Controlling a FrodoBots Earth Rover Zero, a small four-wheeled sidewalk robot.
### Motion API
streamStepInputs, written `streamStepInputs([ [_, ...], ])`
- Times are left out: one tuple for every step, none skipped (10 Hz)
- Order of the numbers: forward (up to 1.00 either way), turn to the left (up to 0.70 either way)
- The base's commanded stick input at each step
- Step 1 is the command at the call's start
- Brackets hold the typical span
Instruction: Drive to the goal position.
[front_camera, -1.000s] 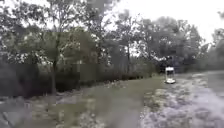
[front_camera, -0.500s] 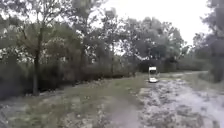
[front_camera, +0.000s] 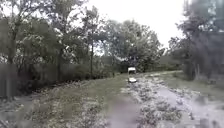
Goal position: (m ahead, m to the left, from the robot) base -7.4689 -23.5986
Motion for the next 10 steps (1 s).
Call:
streamStepInputs([
  [0.0, -0.45],
  [0.0, -0.45],
  [0.0, -0.45],
  [0.0, -0.45],
  [0.0, 0.0],
  [0.0, 0.0],
  [0.0, 0.0],
  [0.0, 0.0],
  [0.0, 0.0],
  [0.0, 0.0],
])
